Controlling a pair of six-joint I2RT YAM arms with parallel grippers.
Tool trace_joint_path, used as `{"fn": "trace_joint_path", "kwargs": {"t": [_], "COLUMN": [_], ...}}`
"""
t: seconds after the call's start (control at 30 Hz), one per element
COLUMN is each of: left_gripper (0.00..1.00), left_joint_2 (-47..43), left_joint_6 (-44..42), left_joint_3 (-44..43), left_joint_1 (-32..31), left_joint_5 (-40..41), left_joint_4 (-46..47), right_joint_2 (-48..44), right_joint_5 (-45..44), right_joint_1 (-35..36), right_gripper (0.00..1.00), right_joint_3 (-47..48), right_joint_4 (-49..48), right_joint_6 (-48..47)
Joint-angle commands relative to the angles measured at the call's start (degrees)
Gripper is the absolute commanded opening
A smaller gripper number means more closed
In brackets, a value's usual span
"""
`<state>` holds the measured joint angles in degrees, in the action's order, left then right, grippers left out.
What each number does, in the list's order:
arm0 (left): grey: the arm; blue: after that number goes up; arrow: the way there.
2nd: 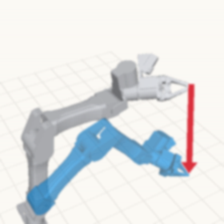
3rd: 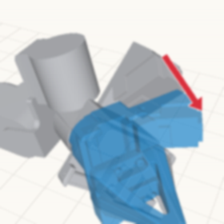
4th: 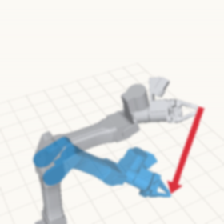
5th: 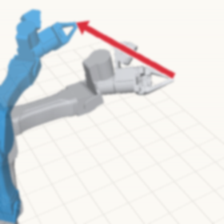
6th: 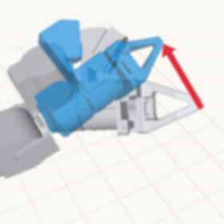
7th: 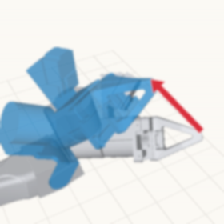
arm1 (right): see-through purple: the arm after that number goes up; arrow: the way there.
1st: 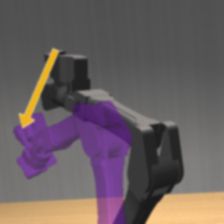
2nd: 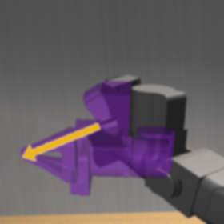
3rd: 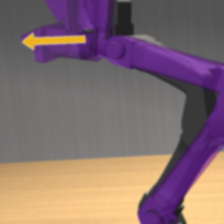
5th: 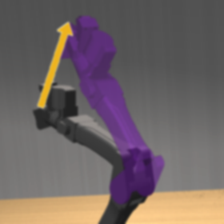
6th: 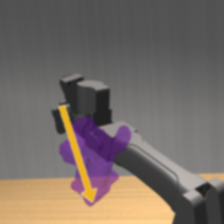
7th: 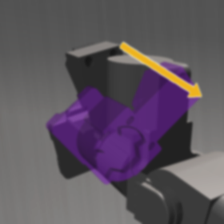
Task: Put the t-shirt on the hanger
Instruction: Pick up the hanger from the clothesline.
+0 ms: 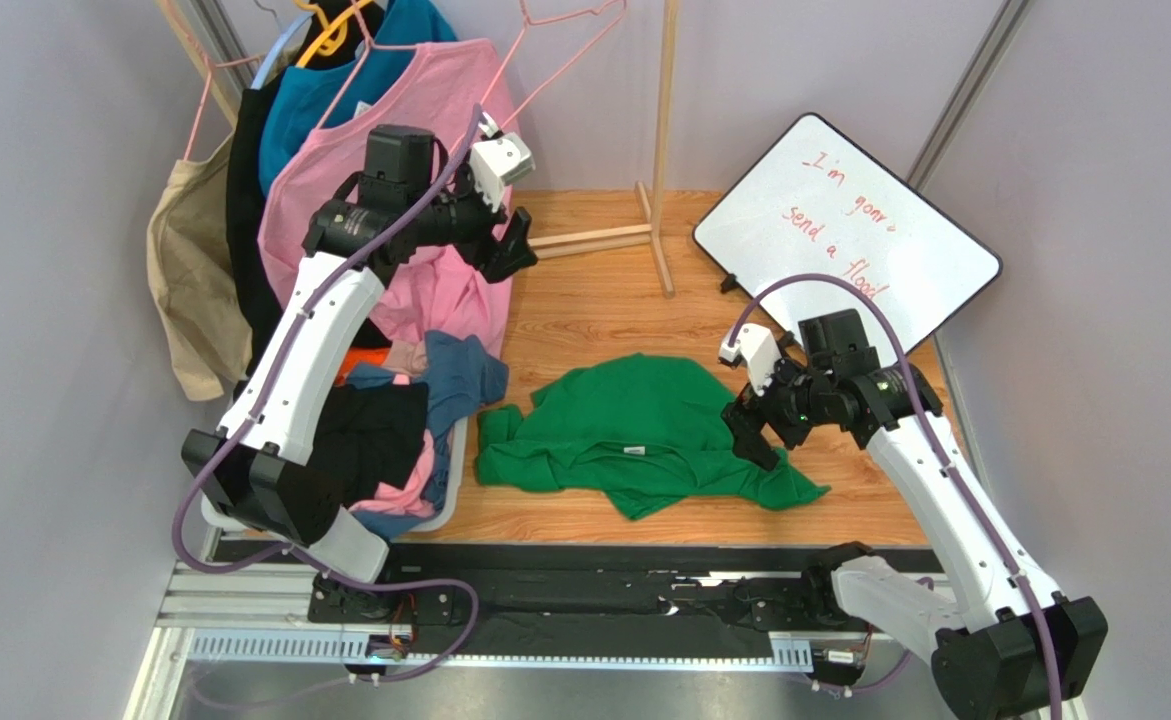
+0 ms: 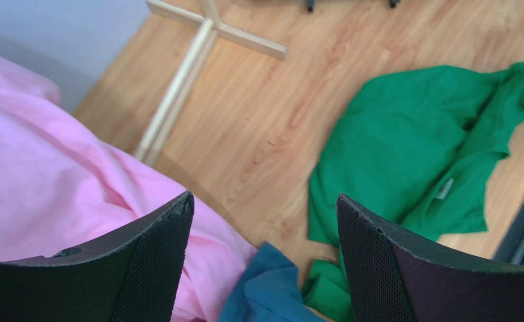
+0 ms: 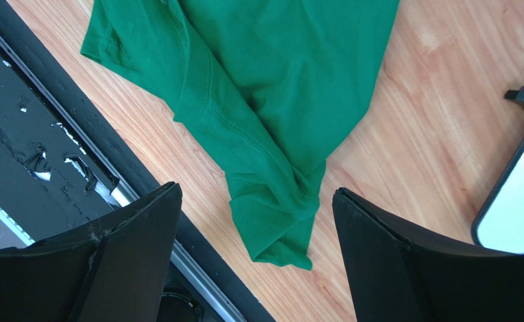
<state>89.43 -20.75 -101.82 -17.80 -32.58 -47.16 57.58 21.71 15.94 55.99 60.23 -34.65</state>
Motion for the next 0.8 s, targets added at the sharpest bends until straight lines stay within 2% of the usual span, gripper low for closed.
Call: {"fn": "trace_joint_path", "kwargs": {"t": [0.0,0.17,0.27,0.47,0.6,0.7,0.77], "left_gripper": [0.83,0.84,0.84,0.85,0.85,0.79,0.66], "left_joint_2": [-2.4,4.8,9.7,19.3,23.7,26.9,28.2], "left_joint_6": [-2.1,1.2,1.0,-0.4,-1.2,-1.0,-0.6], "left_joint_3": [-4.3,-20.7,-26.4,-33.3,-33.8,-35.9,-36.2], "left_joint_1": [-0.2,1.9,2.2,2.4,3.1,3.5,3.4], "left_joint_5": [7.4,15.5,20.9,21.8,24.0,23.6,23.5], "left_joint_4": [6.2,11.2,13.6,12.3,16.2,16.7,17.6], "right_joint_2": [-0.7,-0.5,0.0,-0.5,-0.9,-1.5,-1.8], "right_joint_5": [1.4,1.6,1.5,1.3,1.3,0.9,0.4], "right_joint_1": [0.1,0.1,0.1,0.1,0.1,0.1,0.1], "right_gripper": [0.86,0.86,0.86,0.86,0.86,0.86,0.86], "right_joint_3": [-0.8,0.0,1.1,1.8,1.5,1.1,0.7], "right_joint_4": [-2.3,-2.1,-1.9,-1.3,-1.2,-1.0,-0.9], "right_joint_6": [2.8,2.8,3.0,2.7,2.4,2.1,1.8]}}
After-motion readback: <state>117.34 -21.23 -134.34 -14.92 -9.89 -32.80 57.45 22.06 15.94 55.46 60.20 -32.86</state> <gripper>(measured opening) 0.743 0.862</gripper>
